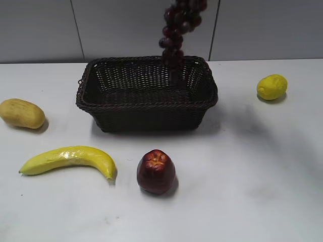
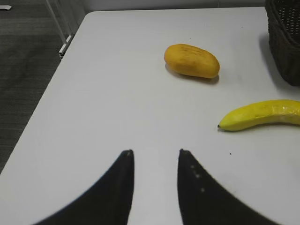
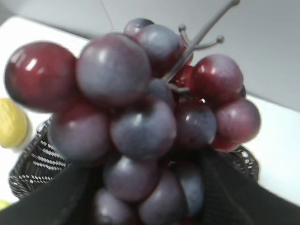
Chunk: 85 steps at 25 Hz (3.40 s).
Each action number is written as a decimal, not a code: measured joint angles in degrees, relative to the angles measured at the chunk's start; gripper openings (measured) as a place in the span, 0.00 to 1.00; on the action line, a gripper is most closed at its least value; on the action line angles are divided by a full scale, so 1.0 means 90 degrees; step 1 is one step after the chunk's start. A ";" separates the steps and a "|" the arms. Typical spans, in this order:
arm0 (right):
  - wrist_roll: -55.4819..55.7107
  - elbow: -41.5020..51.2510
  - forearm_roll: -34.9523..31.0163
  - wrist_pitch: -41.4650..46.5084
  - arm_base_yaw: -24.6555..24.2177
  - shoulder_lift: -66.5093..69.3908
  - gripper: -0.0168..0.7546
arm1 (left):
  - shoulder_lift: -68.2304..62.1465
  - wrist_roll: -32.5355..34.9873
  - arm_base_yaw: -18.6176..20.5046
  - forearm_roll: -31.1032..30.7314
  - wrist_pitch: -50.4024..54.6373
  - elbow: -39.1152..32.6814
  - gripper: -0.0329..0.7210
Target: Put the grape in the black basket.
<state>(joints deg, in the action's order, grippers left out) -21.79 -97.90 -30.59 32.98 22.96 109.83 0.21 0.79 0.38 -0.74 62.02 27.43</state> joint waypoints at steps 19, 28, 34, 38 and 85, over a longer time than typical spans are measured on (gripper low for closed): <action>-0.0073 -0.0139 -0.0092 0.0226 0.0216 0.2223 0.80 | 0.0000 0.0000 0.0000 0.0000 0.0000 0.0000 0.36; 0.0402 -0.1595 0.1118 0.2101 0.0209 0.1399 0.83 | 0.0000 0.0000 0.0000 0.0000 0.0000 0.0000 0.36; 0.0964 -0.2268 0.1992 0.3545 0.0068 0.0324 0.82 | 0.0000 0.0000 0.0000 0.0000 0.0000 0.0000 0.36; 0.1257 -0.2282 0.2324 0.3988 -0.0079 -0.0321 0.79 | 0.0000 0.0000 0.0000 0.0000 0.0000 0.0000 0.36; 0.1960 0.7624 0.3065 0.2976 -0.0125 -1.0367 0.79 | 0.0000 0.0000 0.0000 0.0000 0.0000 0.0000 0.36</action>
<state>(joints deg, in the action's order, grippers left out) -4.15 -29.29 -3.01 59.77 21.84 16.53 0.21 0.79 0.38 -0.74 62.02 27.43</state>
